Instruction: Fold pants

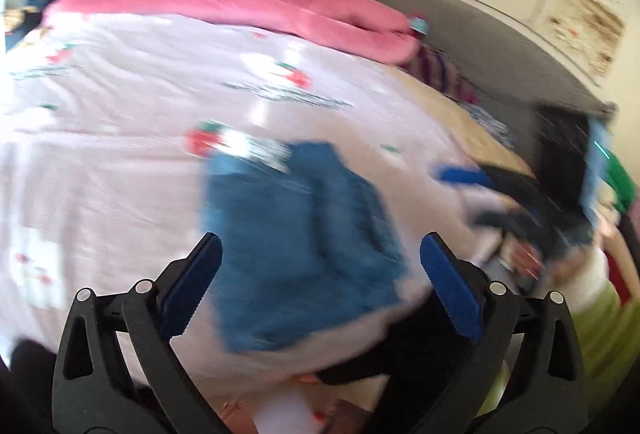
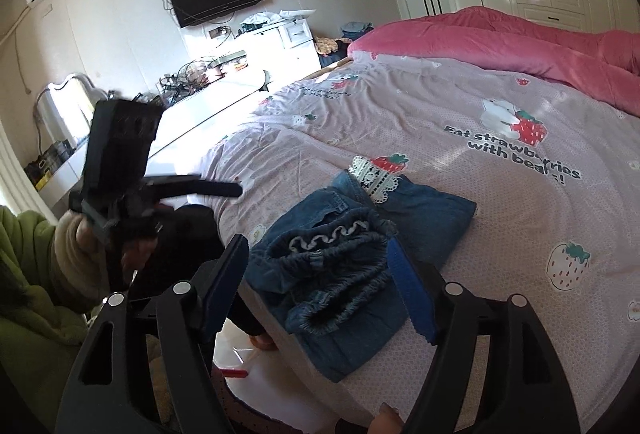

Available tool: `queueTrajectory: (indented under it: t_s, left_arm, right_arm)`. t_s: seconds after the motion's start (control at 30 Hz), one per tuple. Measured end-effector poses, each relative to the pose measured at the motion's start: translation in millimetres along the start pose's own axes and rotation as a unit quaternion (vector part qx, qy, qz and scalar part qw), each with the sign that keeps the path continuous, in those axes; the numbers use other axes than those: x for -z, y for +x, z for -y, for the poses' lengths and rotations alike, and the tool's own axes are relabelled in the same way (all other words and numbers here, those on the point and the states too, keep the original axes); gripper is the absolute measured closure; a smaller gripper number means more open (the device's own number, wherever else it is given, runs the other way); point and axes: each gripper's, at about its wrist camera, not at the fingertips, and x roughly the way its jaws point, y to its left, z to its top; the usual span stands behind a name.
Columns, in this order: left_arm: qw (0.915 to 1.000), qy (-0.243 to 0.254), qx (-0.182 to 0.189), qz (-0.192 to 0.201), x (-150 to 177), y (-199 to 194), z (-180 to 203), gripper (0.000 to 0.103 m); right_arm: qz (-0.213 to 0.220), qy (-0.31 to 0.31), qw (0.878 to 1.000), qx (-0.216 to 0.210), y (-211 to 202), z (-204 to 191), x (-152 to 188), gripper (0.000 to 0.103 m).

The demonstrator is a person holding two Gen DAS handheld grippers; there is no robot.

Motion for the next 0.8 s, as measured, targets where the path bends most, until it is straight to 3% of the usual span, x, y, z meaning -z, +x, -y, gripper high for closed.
queueTrajectory:
  t_s: [0.13,0.27,0.3,0.4,0.47,0.57,0.6,0.63,0.67,0.8]
  left_arm:
    - [0.9995,-0.019,-0.019,-0.014,-24,10,-29,0.01]
    - [0.9986,-0.02,-0.003,-0.049,-39,40,-39,0.013]
    - [0.9978,-0.023,0.006,-0.062,-40,46,-40,0.014]
    - [0.9946,-0.024,0.031,-0.096,-44,73,-38,0.025]
    - [0.9933,-0.019,0.023,-0.111,-44,88,-39,0.032]
    - [0.9912,-0.014,0.003,-0.131,-42,106,-45,0.034]
    - [0.9907,-0.01,-0.003,-0.135,-41,111,-45,0.034]
    - [0.9906,-0.007,-0.01,-0.136,-40,115,-46,0.034]
    - [0.9905,-0.003,-0.017,-0.136,-39,118,-46,0.034]
    - [0.9906,0.004,-0.031,-0.133,-35,126,-46,0.034]
  right_arm:
    - [-0.02,-0.048,0.999,-0.005,9,-42,6,0.032]
    - [-0.058,-0.126,0.99,-0.004,40,-99,14,0.033]
    - [-0.072,-0.151,0.986,0.003,51,-110,17,0.037]
    - [-0.116,-0.258,0.958,0.056,90,-140,27,0.055]
    - [-0.13,-0.298,0.942,0.087,109,-143,30,0.057]
    - [-0.136,-0.336,0.922,0.135,131,-135,27,0.057]
    - [-0.142,-0.352,0.912,0.156,137,-130,29,0.063]
    - [-0.154,-0.361,0.903,0.173,143,-125,32,0.088]
    - [-0.17,-0.358,0.902,0.172,147,-118,34,0.097]
    - [-0.186,-0.338,0.915,0.12,135,-112,52,0.098]
